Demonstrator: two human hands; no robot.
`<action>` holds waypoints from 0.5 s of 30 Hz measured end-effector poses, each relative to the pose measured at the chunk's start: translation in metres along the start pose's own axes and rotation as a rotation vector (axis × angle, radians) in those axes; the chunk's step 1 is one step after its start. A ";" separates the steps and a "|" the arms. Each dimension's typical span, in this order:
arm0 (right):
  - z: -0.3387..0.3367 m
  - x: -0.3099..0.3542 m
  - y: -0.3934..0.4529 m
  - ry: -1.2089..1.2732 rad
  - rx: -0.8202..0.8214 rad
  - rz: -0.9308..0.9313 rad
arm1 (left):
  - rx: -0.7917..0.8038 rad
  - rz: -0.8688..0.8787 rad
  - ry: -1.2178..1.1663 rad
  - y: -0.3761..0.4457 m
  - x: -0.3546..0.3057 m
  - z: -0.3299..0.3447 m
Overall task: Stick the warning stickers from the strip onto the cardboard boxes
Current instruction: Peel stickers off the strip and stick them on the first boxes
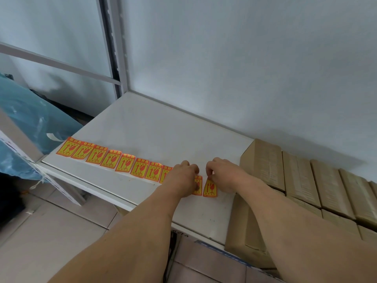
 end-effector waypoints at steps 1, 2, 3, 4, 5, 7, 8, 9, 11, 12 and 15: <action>-0.001 0.000 -0.002 0.003 0.006 0.000 | 0.002 -0.002 -0.003 0.000 0.000 0.000; -0.002 0.000 -0.004 0.004 0.009 0.000 | 0.002 -0.005 -0.006 0.000 0.000 0.000; -0.002 0.000 -0.005 0.002 0.012 0.001 | 0.003 -0.007 -0.007 0.000 0.000 0.000; -0.002 0.001 -0.006 -0.001 0.017 0.001 | 0.004 -0.009 -0.007 0.000 0.000 0.000; -0.001 0.002 -0.006 -0.005 0.022 0.000 | 0.007 -0.013 -0.009 0.000 0.000 0.000; -0.001 0.004 -0.007 -0.006 0.031 0.003 | 0.006 -0.020 -0.015 0.000 0.000 0.001; -0.001 0.005 -0.008 -0.010 0.037 0.004 | 0.001 -0.021 -0.018 0.000 0.001 0.001; -0.001 0.006 -0.008 -0.018 0.040 0.001 | -0.003 -0.019 -0.021 0.000 0.001 0.000; -0.001 0.007 -0.007 -0.013 0.046 0.009 | -0.005 -0.014 -0.024 0.000 0.001 0.000; -0.001 0.007 -0.007 0.013 0.048 0.021 | 0.000 -0.014 -0.026 0.000 0.001 0.000; -0.001 0.005 -0.007 0.106 0.027 0.062 | 0.007 -0.016 -0.021 0.001 0.000 0.001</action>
Point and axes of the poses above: each hand's wrist, its own y-axis towards the middle knuckle, its own z-axis out of the palm, x = y × z, the point moved 7 cm from there along y, towards the middle knuckle, and after that the axes turned 11 degrees about y, right-handed, at the moved point
